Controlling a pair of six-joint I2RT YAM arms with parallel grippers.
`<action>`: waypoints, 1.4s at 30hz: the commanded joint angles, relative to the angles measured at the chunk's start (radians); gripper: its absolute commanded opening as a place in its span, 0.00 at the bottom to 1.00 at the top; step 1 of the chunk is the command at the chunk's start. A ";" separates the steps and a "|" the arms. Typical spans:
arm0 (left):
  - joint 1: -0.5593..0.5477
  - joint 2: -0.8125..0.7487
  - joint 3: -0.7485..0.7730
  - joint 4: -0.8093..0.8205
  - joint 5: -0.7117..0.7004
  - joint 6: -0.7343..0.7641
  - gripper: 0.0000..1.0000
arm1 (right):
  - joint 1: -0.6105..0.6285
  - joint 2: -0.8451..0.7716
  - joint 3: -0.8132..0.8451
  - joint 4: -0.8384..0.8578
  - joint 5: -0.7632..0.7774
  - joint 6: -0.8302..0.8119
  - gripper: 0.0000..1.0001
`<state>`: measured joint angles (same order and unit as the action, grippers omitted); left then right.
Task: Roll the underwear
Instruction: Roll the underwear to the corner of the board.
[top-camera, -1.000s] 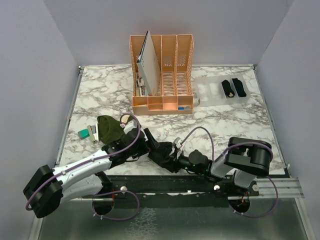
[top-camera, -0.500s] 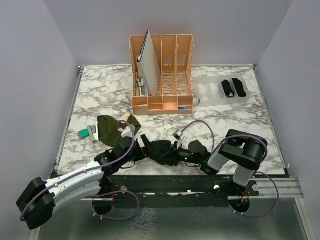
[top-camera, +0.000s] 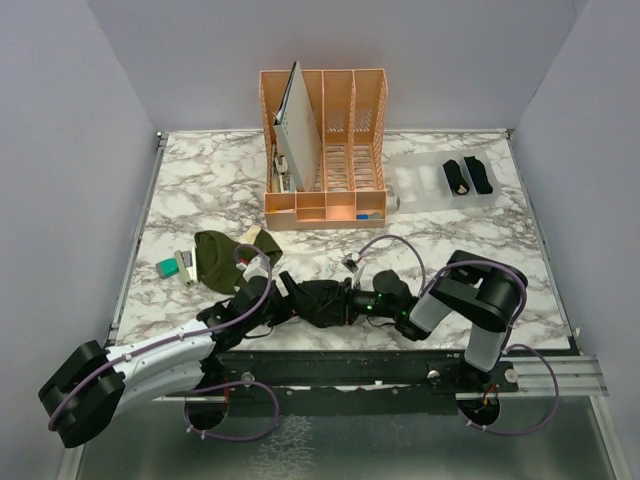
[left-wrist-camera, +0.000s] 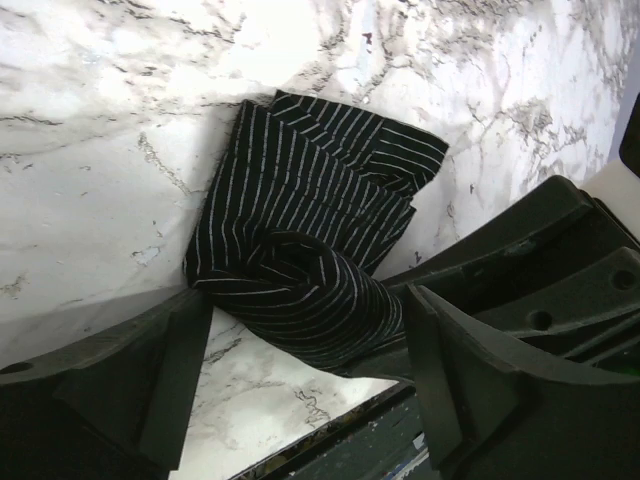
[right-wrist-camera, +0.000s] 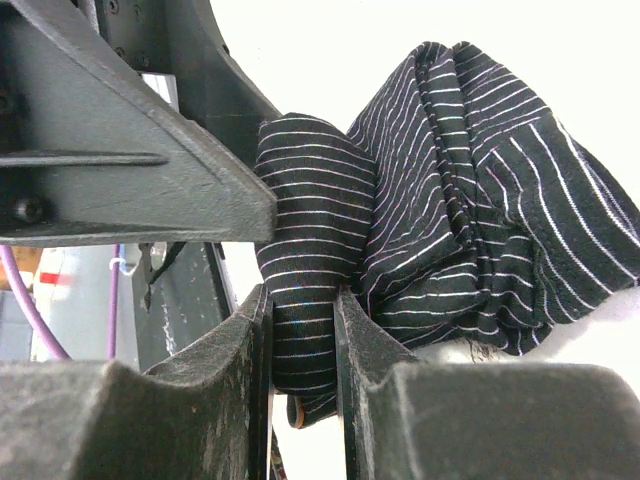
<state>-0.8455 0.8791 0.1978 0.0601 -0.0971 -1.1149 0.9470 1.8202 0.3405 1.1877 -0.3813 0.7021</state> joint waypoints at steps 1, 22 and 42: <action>0.000 0.059 -0.036 -0.053 -0.035 -0.094 0.77 | -0.013 0.062 -0.022 -0.051 -0.049 0.043 0.22; 0.000 0.228 0.050 -0.148 -0.053 -0.069 0.23 | -0.024 -0.189 0.028 -0.319 -0.047 -0.187 0.76; 0.000 0.270 0.160 -0.215 0.000 -0.078 0.23 | 0.396 -0.350 0.076 -0.499 0.751 -1.030 0.73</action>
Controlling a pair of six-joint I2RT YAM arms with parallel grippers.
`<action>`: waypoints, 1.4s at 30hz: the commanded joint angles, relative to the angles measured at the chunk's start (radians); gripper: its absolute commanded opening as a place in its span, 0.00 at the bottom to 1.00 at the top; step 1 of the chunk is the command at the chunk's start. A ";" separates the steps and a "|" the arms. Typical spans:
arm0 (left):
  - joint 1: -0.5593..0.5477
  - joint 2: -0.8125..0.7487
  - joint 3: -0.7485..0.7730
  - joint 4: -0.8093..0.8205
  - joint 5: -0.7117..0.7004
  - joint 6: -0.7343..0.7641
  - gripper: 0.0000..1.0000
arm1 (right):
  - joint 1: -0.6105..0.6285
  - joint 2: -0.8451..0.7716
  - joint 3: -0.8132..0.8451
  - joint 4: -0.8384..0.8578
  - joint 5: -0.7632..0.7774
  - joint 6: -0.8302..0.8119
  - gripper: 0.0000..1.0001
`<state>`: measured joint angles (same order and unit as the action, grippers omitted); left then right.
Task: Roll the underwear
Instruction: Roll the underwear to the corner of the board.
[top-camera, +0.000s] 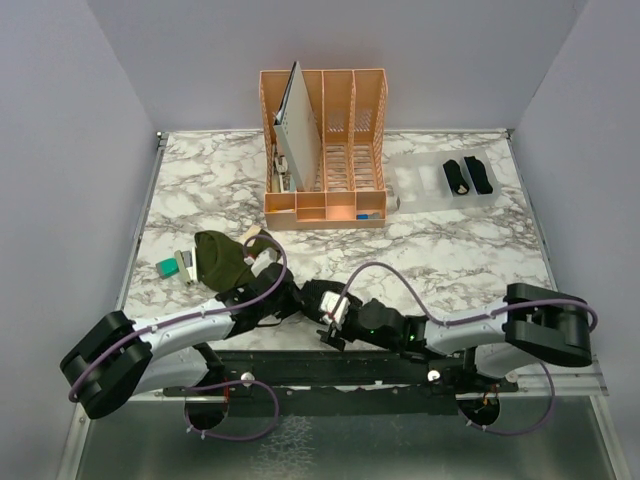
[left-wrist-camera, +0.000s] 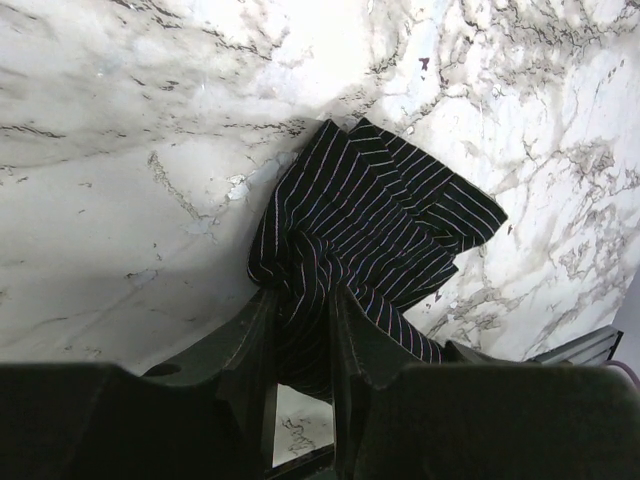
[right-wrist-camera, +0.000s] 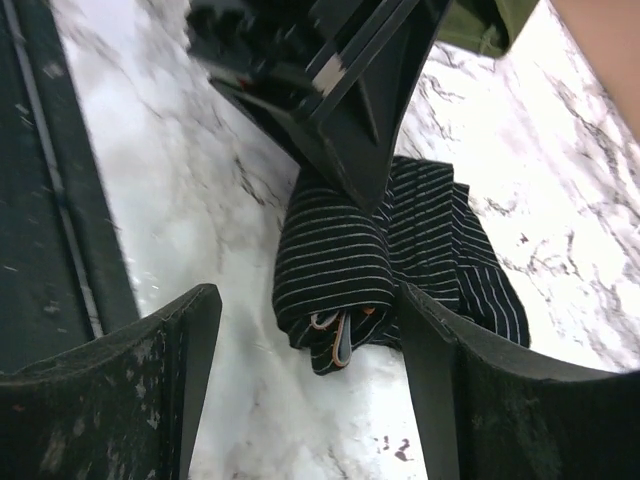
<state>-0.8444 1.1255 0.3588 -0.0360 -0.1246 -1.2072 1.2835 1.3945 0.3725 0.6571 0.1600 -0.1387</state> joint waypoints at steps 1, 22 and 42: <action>-0.002 0.026 0.000 -0.121 0.029 0.014 0.23 | 0.077 0.092 0.048 0.045 0.224 -0.213 0.73; -0.002 0.036 0.008 -0.132 0.028 0.007 0.23 | 0.153 0.283 0.030 0.261 0.417 -0.202 0.22; 0.002 -0.351 -0.187 -0.099 -0.012 -0.062 0.81 | -0.149 0.363 -0.074 0.397 -0.296 0.533 0.00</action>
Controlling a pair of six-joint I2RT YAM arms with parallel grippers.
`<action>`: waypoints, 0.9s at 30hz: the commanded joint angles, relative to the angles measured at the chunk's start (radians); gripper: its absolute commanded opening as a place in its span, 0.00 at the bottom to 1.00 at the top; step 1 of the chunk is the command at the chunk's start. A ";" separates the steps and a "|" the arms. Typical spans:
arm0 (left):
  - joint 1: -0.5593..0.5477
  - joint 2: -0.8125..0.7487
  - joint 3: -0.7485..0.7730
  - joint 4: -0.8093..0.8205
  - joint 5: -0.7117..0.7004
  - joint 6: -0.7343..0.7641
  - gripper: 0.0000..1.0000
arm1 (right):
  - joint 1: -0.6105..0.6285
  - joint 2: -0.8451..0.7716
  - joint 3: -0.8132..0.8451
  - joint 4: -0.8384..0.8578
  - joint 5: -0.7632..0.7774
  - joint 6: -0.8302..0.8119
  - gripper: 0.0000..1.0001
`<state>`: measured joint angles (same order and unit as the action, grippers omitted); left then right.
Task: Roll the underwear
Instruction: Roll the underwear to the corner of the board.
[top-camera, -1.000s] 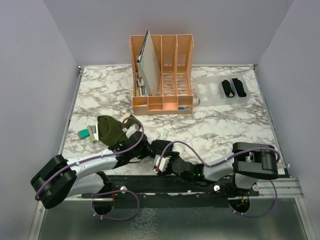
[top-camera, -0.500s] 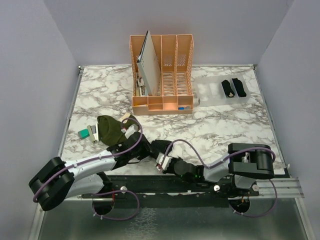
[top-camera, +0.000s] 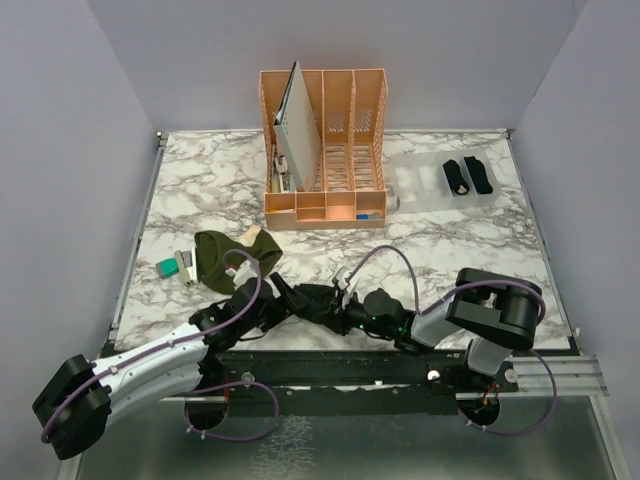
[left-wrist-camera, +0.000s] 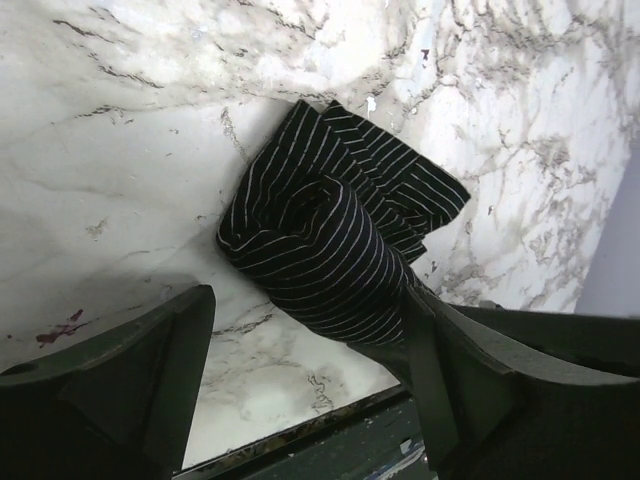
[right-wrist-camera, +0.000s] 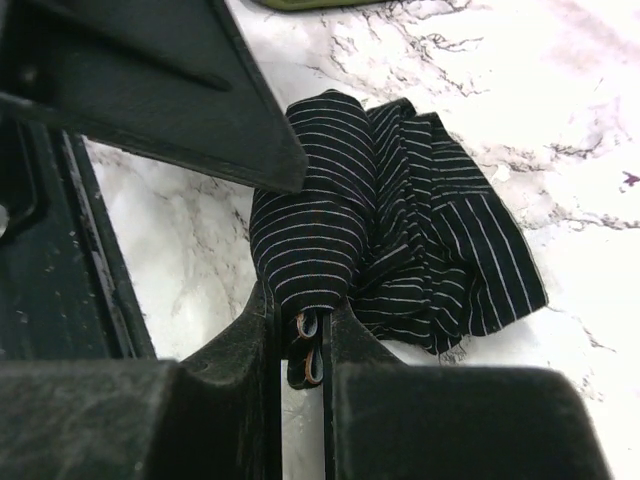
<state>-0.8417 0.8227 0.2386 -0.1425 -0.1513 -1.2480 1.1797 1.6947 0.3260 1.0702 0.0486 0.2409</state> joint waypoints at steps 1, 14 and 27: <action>-0.001 -0.053 -0.078 0.023 0.026 -0.023 0.82 | -0.059 0.074 -0.029 -0.001 -0.204 0.176 0.00; -0.001 0.161 -0.083 0.172 0.042 -0.033 0.63 | -0.136 0.182 -0.040 0.175 -0.348 0.332 0.01; -0.003 0.128 -0.034 0.039 -0.011 -0.003 0.32 | -0.140 -0.033 0.024 -0.182 -0.299 0.199 0.55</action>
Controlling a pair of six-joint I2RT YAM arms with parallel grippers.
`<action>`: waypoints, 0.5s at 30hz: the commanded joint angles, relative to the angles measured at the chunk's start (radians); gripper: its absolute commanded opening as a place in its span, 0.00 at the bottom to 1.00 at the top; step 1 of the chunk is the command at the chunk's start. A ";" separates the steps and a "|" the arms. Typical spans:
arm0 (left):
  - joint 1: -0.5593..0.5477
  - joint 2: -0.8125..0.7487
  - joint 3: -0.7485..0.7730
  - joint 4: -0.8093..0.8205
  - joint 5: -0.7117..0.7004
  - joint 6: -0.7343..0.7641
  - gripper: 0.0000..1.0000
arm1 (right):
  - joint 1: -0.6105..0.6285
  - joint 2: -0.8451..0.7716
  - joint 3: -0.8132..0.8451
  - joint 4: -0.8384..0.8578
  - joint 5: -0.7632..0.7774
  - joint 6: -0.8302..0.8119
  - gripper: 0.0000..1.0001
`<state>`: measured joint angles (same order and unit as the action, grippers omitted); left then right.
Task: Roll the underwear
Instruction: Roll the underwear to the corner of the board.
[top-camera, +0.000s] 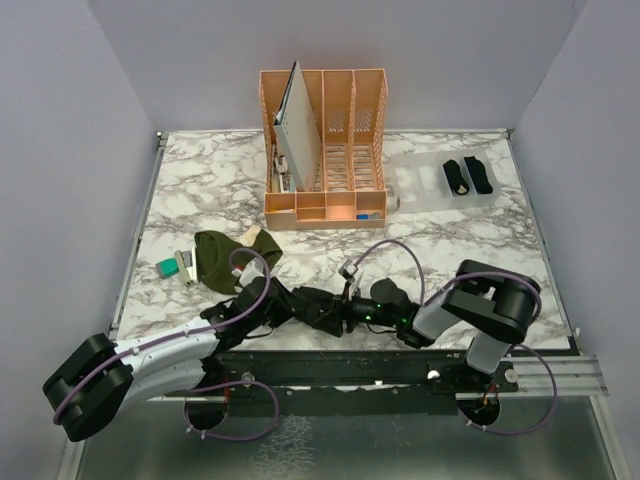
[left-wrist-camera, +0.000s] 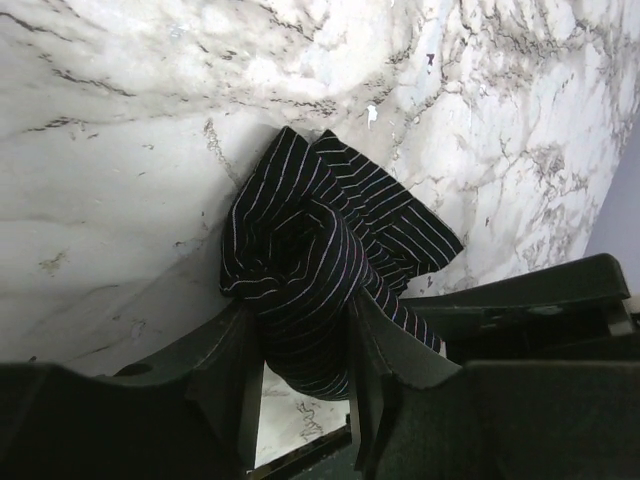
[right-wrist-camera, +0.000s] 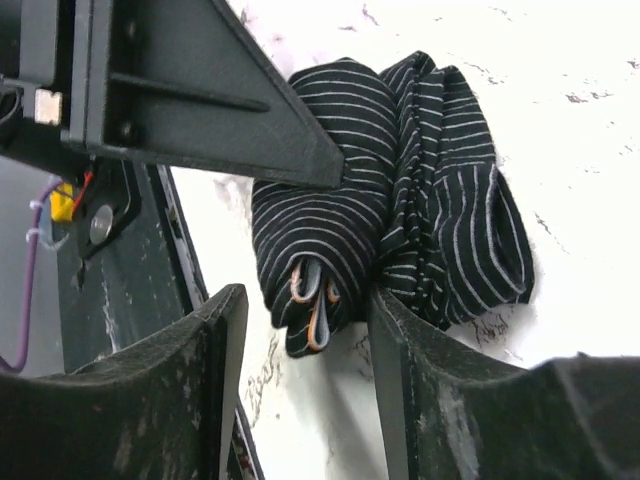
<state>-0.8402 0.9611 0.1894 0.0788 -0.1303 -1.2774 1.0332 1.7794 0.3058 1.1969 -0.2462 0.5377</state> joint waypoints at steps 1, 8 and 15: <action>-0.004 -0.012 0.021 -0.190 -0.032 0.029 0.32 | 0.008 -0.157 0.068 -0.400 0.019 -0.130 0.58; -0.004 0.020 0.065 -0.219 -0.019 0.029 0.29 | 0.050 -0.347 0.133 -0.673 0.163 -0.423 0.60; -0.005 0.075 0.121 -0.240 0.016 0.000 0.17 | 0.221 -0.391 0.080 -0.542 0.401 -0.760 0.60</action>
<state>-0.8402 0.9989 0.2859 -0.0704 -0.1314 -1.2675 1.1755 1.3922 0.4156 0.6338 -0.0265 0.0315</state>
